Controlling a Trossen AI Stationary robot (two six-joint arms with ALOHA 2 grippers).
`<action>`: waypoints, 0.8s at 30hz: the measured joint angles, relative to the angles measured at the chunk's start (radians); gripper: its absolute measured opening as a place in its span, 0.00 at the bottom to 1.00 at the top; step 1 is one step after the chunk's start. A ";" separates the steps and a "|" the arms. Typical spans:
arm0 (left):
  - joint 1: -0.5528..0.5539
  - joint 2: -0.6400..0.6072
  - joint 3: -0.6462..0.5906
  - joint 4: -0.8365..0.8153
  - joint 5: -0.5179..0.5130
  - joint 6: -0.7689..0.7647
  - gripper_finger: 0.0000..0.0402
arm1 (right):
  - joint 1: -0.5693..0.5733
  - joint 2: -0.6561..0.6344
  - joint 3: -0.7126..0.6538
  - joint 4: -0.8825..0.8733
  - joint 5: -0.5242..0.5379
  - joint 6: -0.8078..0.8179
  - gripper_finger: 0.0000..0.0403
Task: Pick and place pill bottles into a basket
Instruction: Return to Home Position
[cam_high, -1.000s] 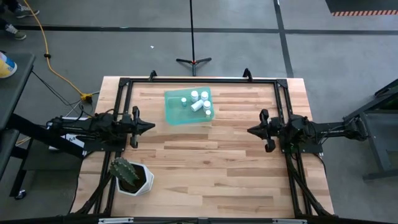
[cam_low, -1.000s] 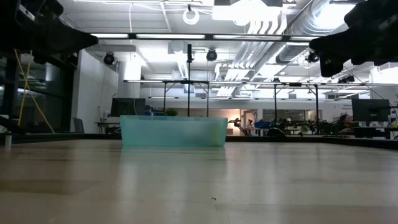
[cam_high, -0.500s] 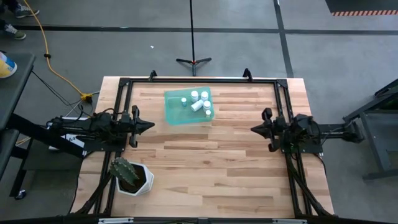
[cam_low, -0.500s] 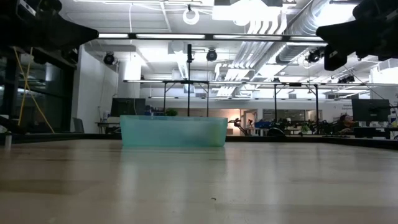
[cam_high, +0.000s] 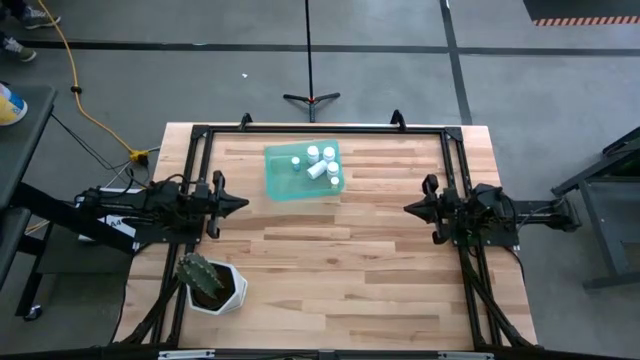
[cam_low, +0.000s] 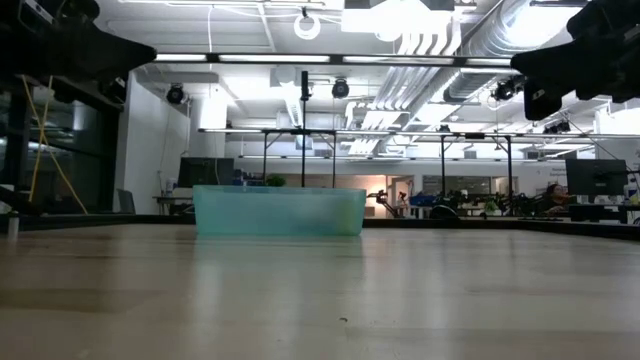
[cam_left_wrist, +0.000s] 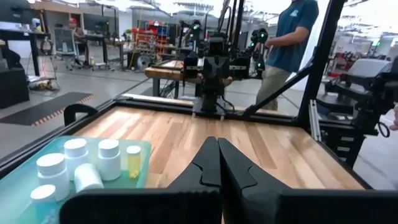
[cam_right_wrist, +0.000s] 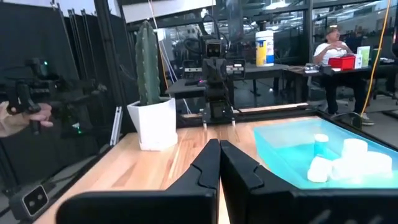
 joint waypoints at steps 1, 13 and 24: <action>0.000 0.000 0.000 -0.007 -0.001 0.000 0.05 | 0.000 0.000 0.000 -0.002 0.000 -0.006 0.00; 0.000 0.000 0.000 -0.017 -0.021 0.055 0.05 | 0.000 0.000 0.000 -0.009 0.000 -0.067 0.00; 0.000 0.000 0.000 -0.027 -0.015 0.056 0.05 | 0.000 0.000 0.000 -0.009 0.000 -0.085 0.00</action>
